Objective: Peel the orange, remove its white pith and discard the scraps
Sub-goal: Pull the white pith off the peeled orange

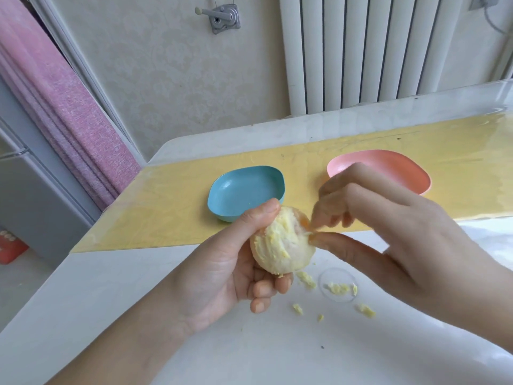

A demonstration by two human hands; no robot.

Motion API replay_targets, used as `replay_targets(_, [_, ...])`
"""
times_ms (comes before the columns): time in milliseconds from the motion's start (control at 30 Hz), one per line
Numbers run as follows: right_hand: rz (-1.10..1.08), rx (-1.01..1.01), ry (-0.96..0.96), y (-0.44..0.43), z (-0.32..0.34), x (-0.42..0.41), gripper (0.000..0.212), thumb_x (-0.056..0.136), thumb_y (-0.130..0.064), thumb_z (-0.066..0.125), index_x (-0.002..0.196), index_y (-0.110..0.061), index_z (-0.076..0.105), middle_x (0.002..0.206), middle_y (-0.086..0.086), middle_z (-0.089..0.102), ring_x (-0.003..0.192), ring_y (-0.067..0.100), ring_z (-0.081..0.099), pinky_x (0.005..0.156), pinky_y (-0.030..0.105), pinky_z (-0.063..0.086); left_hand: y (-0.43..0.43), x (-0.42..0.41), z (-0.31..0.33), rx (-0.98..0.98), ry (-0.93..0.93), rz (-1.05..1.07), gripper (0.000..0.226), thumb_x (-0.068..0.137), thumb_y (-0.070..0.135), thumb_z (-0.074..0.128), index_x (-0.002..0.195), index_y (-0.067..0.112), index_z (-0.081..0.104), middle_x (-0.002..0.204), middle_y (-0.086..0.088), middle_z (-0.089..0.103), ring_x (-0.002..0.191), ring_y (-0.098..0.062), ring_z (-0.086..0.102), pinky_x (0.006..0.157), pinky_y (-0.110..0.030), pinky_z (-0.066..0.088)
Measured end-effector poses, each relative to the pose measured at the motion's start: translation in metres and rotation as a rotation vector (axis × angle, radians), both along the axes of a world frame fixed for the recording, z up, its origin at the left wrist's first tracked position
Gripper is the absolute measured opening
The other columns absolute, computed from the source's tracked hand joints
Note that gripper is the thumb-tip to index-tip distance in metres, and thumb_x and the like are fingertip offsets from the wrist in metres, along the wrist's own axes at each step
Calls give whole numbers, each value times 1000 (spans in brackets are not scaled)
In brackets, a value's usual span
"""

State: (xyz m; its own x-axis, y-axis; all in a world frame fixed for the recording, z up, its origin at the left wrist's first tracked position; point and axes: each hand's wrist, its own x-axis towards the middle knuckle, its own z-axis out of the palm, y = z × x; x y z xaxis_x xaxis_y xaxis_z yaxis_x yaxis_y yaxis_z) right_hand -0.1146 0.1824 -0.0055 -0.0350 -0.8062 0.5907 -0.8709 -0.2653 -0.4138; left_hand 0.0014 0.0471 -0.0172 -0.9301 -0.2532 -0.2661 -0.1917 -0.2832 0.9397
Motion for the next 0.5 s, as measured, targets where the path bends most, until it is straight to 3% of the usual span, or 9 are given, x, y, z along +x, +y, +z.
replay_targets(67, [-7,-78,36,10,-9,-28,22,88,-29,62,108,-19,65,96,-6,54,81,-1,51,74,8,40,0,1,1,16,9,0,43,64,57,61,78,18,71,58,-13,55,38,-14,41,34,-19,37])
replay_targets(167, [-61,-140,-83,4,-14,-31,19,82,-23,72,100,-19,72,85,-8,61,76,-2,57,72,5,40,1,0,2,11,14,-3,40,63,58,61,76,21,71,62,-15,55,38,-14,41,34,-19,37])
replay_targets(333, [-137,-207,16,7,-18,-23,11,85,-18,65,92,-15,74,80,-6,61,76,-5,52,72,2,36,3,-2,1,41,6,20,42,62,57,63,79,19,71,82,-23,51,40,-15,40,34,-19,36])
replay_targets(500, [-221,-301,198,1,-23,-21,14,91,-9,56,89,-3,69,82,7,61,75,16,51,73,12,36,8,-6,2,154,-9,54,38,71,52,65,81,17,71,74,-18,55,40,-13,40,34,-18,35])
